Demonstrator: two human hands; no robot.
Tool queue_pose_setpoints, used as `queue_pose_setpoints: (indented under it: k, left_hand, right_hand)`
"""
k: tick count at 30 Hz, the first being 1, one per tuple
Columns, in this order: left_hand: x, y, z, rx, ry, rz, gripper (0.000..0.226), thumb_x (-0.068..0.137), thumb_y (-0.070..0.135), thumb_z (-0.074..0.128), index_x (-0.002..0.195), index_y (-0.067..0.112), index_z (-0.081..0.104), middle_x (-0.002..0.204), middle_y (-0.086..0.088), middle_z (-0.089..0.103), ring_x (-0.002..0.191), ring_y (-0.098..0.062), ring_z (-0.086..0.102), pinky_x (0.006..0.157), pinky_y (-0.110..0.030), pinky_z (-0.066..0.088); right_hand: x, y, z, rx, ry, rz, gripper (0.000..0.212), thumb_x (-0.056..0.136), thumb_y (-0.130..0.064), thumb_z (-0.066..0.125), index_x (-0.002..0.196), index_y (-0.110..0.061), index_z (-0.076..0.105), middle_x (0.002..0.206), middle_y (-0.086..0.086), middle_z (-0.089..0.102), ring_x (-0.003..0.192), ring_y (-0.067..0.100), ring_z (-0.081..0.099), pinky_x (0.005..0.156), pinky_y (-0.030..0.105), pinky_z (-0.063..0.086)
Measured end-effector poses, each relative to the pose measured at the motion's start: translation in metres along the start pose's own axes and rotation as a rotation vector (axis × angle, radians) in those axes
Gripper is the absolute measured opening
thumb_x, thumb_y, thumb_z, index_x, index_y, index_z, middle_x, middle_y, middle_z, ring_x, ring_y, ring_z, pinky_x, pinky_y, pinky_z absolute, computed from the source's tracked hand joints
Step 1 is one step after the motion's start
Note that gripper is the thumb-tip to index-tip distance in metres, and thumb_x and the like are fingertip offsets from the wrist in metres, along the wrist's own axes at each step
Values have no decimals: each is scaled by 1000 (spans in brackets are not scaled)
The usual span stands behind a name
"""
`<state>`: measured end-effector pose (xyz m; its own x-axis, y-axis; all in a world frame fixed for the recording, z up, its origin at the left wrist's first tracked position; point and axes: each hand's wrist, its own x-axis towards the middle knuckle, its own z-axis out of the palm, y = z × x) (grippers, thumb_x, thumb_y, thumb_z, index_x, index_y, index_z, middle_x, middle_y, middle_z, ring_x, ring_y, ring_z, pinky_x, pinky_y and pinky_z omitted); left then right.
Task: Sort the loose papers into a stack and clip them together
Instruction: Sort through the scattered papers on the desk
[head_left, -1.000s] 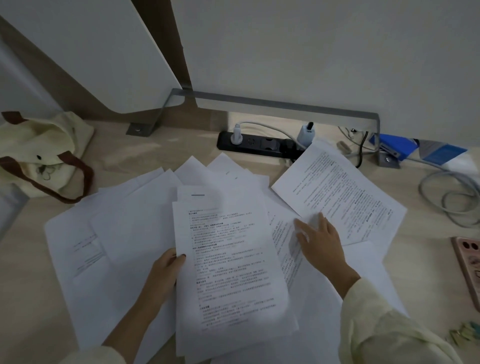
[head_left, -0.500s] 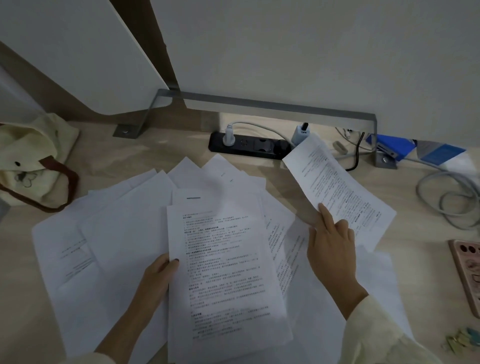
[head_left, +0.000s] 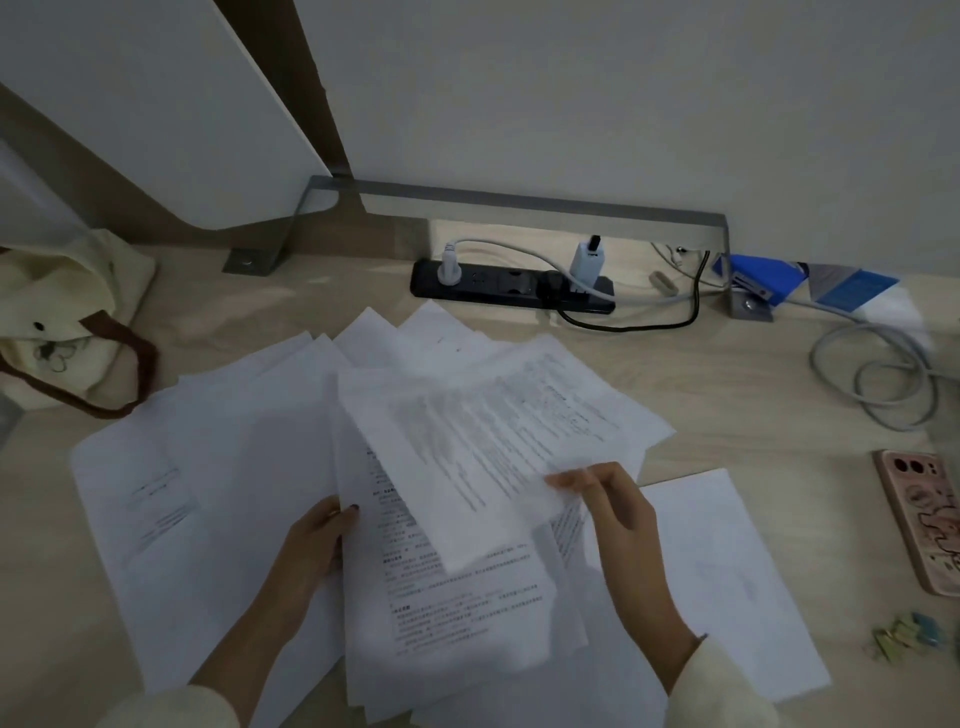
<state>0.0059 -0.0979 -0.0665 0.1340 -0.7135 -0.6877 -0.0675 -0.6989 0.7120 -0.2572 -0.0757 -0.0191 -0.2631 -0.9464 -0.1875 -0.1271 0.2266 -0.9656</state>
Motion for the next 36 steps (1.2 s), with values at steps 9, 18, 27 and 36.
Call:
queue_pose_setpoints:
  k: [9,18,27,36]
  left_hand:
    - [-9,-6,-4,-13,-6,30,16,93,14,49,99,10,63,99,-7,67,87,-19,62,68,-26,48]
    - [-3,-6,-6,30,-16,25,14,94,14,46,96,6,58,89,-8,63,78,-20,59,68,-29,48]
    - [-2,-5,10,54,23,24,13,93,25,50,88,13,53,91,-5,61,85,-20,58,75,-31,45]
    - [-3,-5,27,117,46,106,26,92,8,50,116,15,45,104,-1,56,85,-10,54,69,-23,42]
  right_hand:
    - [21,50,-13,-383,-23,357,68,82,14,40,143,-11,23,137,14,27,115,30,42,99,36,38]
    - [36,38,-3,-640,-394,-69,62,80,11,37,138,-9,28,117,2,35,101,17,49,75,-3,37]
    - [58,43,29,-791,-711,-194,71,82,6,46,141,-28,28,116,-8,43,105,20,51,88,39,51]
    - [70,38,-25,-903,-249,-135,60,84,-1,49,138,-24,37,138,1,36,103,21,52,71,21,46]
